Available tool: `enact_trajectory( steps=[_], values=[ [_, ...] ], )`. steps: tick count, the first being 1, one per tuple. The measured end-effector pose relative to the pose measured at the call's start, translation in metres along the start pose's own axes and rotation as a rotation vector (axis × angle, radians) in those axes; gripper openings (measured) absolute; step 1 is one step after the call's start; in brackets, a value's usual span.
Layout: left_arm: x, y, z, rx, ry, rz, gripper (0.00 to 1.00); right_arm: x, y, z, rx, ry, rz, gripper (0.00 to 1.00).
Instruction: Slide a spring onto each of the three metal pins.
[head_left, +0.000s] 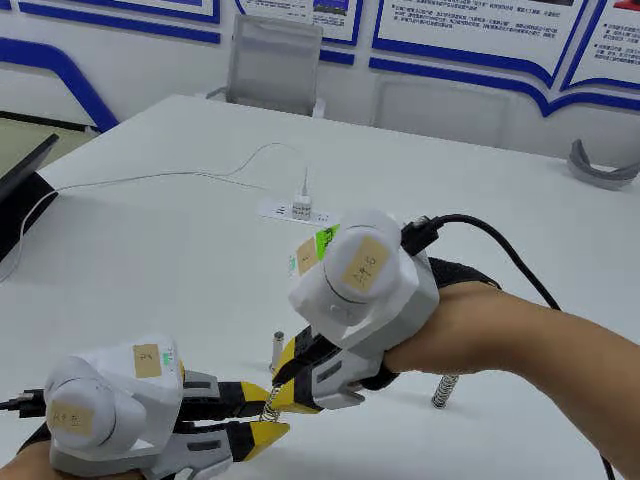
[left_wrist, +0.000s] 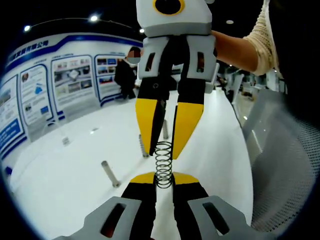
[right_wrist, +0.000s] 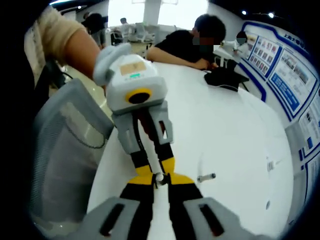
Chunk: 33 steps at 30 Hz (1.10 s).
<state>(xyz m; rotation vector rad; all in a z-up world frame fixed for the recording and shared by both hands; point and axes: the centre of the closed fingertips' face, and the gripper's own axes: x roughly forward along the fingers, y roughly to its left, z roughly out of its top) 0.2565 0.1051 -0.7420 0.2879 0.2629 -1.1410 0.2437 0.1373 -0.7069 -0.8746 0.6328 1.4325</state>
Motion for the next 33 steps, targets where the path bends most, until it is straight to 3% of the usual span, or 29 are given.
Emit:
enact_trajectory(
  steps=[10, 20, 33],
  values=[
    [0.000, 0.001, 0.000, -0.016, -0.008, 0.000, 0.12, 0.001, -0.002, 0.000, -0.005, 0.010, 0.001, 0.11],
    [-0.003, 0.006, -0.002, -0.067, -0.014, 0.016, 0.25, 0.000, -0.008, -0.003, -0.002, 0.028, -0.005, 0.11],
    [-0.017, 0.025, -0.010, -0.118, -0.013, 0.089, 0.41, -0.009, -0.030, -0.003, 0.014, 0.037, -0.044, 0.11]
  ],
)
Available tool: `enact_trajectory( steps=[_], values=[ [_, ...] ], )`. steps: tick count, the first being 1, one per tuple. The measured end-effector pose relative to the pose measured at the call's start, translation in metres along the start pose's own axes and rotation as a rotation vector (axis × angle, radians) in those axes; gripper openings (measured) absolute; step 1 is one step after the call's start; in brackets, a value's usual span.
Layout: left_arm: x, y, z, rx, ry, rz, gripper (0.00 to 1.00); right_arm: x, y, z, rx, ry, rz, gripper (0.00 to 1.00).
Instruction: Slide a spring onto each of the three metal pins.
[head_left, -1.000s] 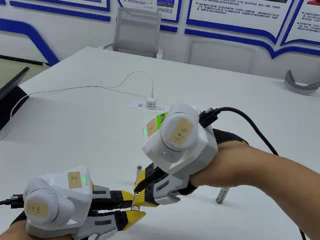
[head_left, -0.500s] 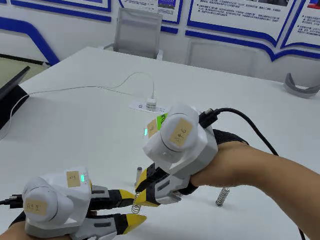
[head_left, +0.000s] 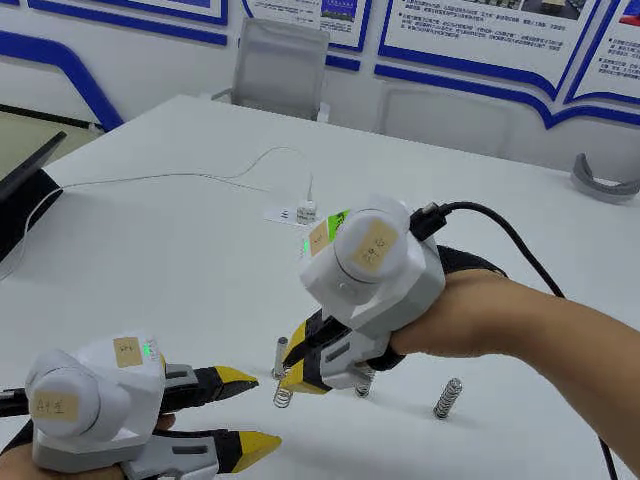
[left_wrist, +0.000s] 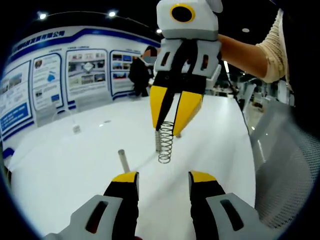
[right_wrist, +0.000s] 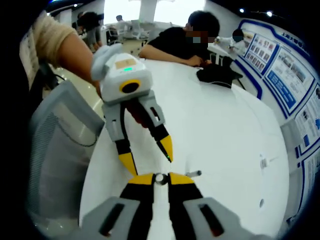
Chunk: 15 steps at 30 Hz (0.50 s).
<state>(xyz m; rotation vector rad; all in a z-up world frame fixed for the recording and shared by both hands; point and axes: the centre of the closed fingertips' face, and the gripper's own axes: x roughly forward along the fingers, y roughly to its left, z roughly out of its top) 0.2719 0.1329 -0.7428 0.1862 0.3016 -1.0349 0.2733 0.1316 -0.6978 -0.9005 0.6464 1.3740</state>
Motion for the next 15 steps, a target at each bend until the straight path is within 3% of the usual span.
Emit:
enact_trajectory(
  steps=[6, 15],
  values=[
    [-0.003, 0.006, -0.001, -0.015, 0.001, 0.022, 0.47, -0.004, -0.017, 0.000, 0.011, -0.001, -0.029, 0.11],
    [-0.003, 0.006, -0.004, -0.028, 0.006, 0.032, 0.52, -0.007, -0.047, -0.001, 0.034, 0.007, -0.077, 0.11]
  ],
)
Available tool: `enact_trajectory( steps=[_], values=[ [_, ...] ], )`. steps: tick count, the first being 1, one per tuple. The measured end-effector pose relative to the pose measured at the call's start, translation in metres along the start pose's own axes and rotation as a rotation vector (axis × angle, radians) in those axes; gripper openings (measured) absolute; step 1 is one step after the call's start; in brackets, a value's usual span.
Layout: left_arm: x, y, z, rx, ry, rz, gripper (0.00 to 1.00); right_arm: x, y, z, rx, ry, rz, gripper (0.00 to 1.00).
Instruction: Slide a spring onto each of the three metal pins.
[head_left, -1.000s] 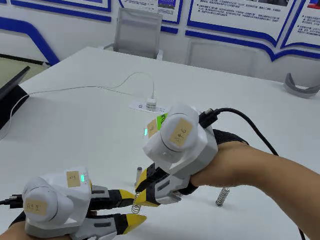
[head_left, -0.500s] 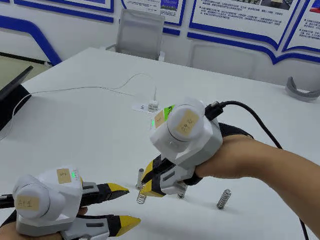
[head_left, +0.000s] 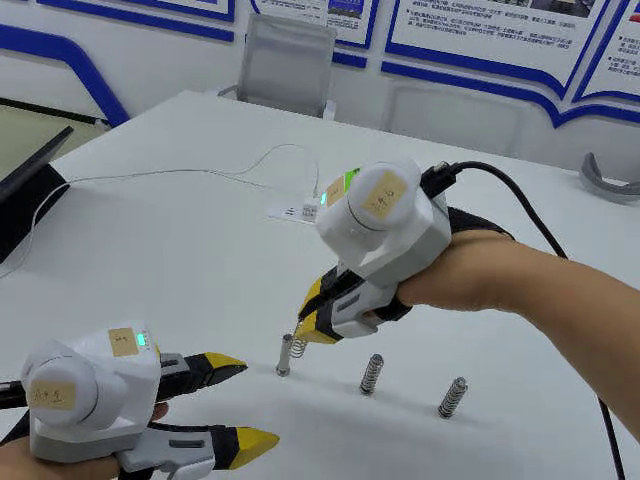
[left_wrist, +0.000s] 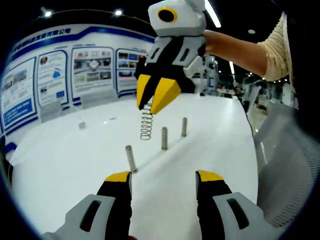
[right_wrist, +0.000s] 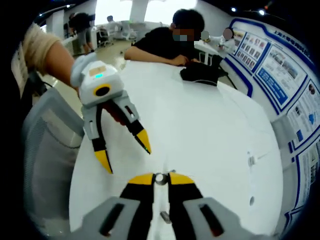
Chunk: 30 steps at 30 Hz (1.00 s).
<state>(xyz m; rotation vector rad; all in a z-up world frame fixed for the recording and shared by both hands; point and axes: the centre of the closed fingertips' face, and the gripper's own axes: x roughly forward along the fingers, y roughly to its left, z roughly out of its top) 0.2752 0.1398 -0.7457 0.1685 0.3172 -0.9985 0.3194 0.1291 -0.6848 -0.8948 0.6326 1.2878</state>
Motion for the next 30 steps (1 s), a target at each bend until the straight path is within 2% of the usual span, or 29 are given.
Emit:
enact_trajectory(
  steps=[9, 17, 30],
  values=[
    [-0.001, 0.000, -0.001, -0.009, 0.001, 0.005, 0.55, 0.009, -0.019, 0.001, 0.020, 0.010, -0.022, 0.11],
    [0.000, 0.000, -0.002, -0.014, 0.006, 0.004, 0.56, 0.022, -0.022, -0.006, 0.033, 0.038, -0.007, 0.11],
    [0.000, 0.001, -0.005, -0.018, 0.009, 0.000, 0.56, 0.033, -0.023, -0.009, 0.042, 0.056, 0.000, 0.11]
  ],
)
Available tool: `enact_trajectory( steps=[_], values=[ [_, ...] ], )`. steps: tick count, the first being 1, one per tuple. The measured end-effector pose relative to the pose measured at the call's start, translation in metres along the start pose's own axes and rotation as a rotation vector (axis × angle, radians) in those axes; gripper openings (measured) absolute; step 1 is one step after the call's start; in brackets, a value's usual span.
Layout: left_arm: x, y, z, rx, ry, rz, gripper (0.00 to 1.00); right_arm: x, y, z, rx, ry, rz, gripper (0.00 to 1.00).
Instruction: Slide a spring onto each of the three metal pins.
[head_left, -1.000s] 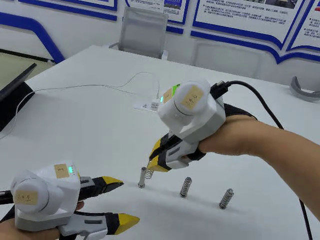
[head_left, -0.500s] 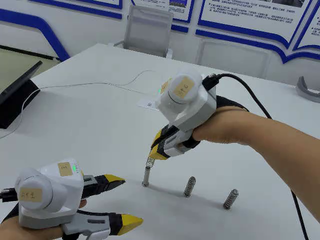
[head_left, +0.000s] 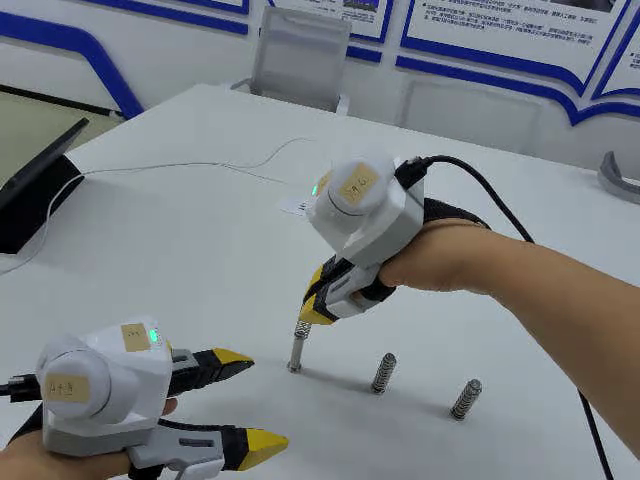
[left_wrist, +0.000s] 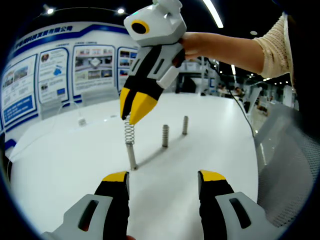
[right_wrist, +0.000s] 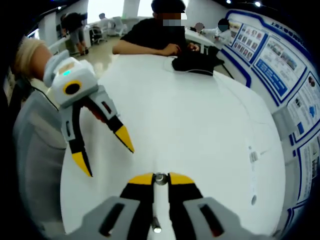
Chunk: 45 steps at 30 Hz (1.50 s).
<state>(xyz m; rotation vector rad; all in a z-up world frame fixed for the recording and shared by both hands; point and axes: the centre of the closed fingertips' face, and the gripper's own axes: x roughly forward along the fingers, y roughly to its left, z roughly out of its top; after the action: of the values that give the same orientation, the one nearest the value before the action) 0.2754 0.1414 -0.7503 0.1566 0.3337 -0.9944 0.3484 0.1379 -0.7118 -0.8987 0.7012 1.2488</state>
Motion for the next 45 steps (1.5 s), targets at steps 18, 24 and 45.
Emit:
enact_trajectory(
  steps=[18, 24, 45],
  values=[
    [-0.002, 0.002, -0.002, -0.008, 0.005, 0.004, 0.56, 0.021, 0.001, -0.008, 0.029, 0.036, 0.029, 0.12],
    [-0.002, 0.003, -0.004, -0.010, 0.007, 0.004, 0.56, 0.028, 0.002, -0.011, 0.034, 0.048, 0.031, 0.12],
    [0.000, 0.001, -0.006, -0.017, 0.017, -0.001, 0.56, 0.046, 0.006, -0.024, 0.070, 0.059, 0.029, 0.12]
  ],
)
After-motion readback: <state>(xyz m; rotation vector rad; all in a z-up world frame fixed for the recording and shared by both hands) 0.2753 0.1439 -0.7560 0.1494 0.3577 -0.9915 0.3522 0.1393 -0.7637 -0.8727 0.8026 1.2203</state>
